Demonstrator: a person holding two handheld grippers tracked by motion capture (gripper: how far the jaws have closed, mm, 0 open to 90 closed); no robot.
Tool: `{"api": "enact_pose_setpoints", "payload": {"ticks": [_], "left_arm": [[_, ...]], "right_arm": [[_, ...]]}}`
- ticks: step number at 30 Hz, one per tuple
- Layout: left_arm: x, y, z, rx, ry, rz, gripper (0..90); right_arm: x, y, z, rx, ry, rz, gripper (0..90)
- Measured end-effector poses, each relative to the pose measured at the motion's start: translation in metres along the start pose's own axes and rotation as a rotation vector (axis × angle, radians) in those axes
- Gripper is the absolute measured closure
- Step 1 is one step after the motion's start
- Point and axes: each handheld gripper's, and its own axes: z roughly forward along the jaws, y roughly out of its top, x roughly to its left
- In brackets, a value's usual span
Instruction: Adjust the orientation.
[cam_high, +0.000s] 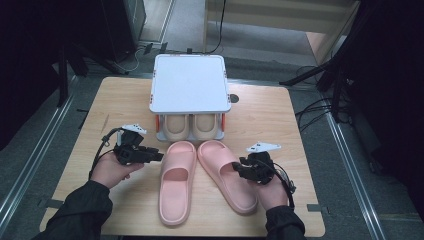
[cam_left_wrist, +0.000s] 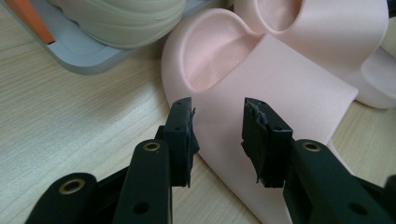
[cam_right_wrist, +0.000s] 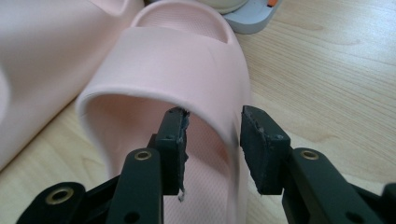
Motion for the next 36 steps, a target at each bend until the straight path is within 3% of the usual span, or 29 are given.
{"api": "enact_pose_setpoints", "payload": {"ticks": [4,5,9,16,19,24,36], "left_arm": [[0.0,0.0,-0.001,-0.003,0.001,-0.003,65.6],[0.0,-0.001,-0.001,0.001,0.005,0.004,68.8],[0.001,-0.002,0.002,0.027,-0.007,-0.005,78.9],[0.0,-0.006,0.01,0.072,-0.021,0.006,81.6],[0.0,-0.008,0.015,0.09,-0.013,0.013,80.2],[-0.002,-0.009,0.019,0.114,-0.016,0.024,78.9],[-0.008,-0.011,0.018,0.111,-0.027,0.033,79.7]], "right_arm": [[-0.003,-0.004,-0.015,-0.021,0.038,-0.002,72.7],[-0.006,-0.005,-0.023,-0.035,0.061,0.002,81.6],[-0.017,-0.006,-0.022,-0.031,0.061,0.013,87.9],[-0.033,-0.008,-0.009,0.026,0.021,0.032,88.0],[-0.036,-0.008,0.001,0.083,0.017,0.029,87.5],[-0.028,-0.005,0.01,0.106,0.03,0.014,87.6],[-0.015,-0.006,0.01,0.097,0.085,0.031,87.5]]}}
